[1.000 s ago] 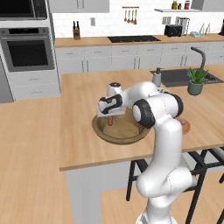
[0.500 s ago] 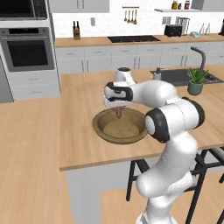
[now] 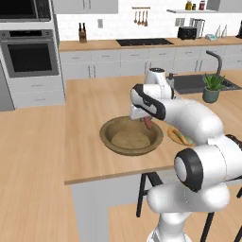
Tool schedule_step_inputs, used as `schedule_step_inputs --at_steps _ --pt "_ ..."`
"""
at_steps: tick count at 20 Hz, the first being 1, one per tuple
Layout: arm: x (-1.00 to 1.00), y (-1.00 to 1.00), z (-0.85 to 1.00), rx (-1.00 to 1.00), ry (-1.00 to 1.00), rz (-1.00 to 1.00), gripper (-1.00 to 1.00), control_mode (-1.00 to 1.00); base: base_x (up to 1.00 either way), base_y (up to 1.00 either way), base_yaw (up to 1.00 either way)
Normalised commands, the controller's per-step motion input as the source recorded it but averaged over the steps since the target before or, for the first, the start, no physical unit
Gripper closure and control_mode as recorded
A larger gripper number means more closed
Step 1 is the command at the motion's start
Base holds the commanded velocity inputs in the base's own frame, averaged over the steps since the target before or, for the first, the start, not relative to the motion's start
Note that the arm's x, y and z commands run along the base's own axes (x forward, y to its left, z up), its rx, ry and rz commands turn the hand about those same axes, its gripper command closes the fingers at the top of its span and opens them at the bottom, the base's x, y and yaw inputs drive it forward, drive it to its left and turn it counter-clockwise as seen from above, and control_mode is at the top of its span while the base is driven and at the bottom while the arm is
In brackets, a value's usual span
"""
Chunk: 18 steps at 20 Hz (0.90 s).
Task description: Place one bun and one sausage from the bowl on each plate.
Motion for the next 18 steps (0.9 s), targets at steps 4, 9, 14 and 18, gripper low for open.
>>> schedule_step_inputs --at_steps 4,9,14,18 --pt "-0.99 -0.19 0.23 -0.02 0.00 -0.03 1.00 -1.00 0.00 0.00 0.00" --pt "-0.56 -0.30 0.15 0.00 0.00 -0.22 1.00 -1.00 0.00 0.00 0.00" --pt "-0.06 -0.03 0.14 0.00 0.00 -0.01 1.00 -1.00 0.00 0.00 0.00" --pt "0.00 0.00 0.01 0.00 0.00 0.00 1.00 1.00 -0.01 0.00 0.00"
